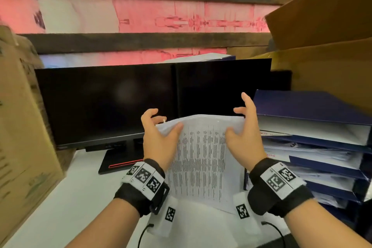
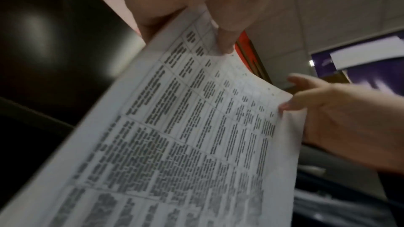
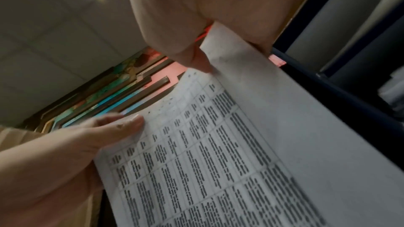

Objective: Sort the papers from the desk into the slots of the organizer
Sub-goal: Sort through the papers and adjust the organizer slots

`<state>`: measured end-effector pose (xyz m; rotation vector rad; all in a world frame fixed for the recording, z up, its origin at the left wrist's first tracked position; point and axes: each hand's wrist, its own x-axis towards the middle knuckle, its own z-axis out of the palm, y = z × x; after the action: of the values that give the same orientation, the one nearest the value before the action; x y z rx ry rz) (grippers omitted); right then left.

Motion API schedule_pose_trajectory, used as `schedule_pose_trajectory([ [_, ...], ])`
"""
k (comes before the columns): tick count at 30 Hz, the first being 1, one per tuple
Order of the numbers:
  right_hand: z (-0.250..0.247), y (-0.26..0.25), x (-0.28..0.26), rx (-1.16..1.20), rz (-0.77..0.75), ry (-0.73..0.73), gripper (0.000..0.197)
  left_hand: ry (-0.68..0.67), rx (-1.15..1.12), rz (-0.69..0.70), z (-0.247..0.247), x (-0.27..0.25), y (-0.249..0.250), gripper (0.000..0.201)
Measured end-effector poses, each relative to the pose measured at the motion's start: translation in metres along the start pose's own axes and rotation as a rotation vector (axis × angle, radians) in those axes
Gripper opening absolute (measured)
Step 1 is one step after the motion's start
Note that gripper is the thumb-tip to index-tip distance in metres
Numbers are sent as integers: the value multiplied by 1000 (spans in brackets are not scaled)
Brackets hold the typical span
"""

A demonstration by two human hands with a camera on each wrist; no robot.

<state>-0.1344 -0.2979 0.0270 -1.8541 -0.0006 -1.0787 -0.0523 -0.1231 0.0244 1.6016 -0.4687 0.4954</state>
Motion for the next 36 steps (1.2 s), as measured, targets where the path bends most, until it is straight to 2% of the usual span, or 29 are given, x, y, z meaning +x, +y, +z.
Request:
schedule_pose_trajectory([
  [2,3,1,9,-221,-20,-67,80,-60,140,130,-1,2,-4,57],
  [4,9,1,15,-411,-45,-127,65,-145,320,288,1,5,-2,36],
  [6,12,4,22,-454,-31,-110,55,-173,392,360,1,11,0,19],
  [9,7,5,23,-398,-35,-58,49,-157,352,310,-5,22,0,14],
  [11,1,10,17,-262,-44,-38,53,-170,295,243,-10,25,-1,14],
  [13,-3,16,12,-100,8,-49,58,-191,255,215,-11,24,-2,15],
  [17,2,9,13,-99,-29,-10,40,-150,204,300,-1,20,6,16],
  [20,10,-6,18,-76,-95,79,41,-39,155,331,2,23,16,15],
  [23,8,-5,14,32,-73,118,54,23,134,210,-3,23,13,29],
  [26,3,15,-1,174,125,60,60,2,-4,-33,-8,10,-5,51],
  [29,2,36,-15,251,310,-38,47,-123,-148,-162,-8,-5,-33,34],
  [31,7,37,-19,193,284,-32,32,-188,-82,-150,-4,-10,-36,20],
  [33,14,28,-17,166,195,2,37,-111,-62,-108,0,-4,-28,17],
  [36,22,7,-7,126,66,37,36,22,-172,-41,1,11,-4,22],
])
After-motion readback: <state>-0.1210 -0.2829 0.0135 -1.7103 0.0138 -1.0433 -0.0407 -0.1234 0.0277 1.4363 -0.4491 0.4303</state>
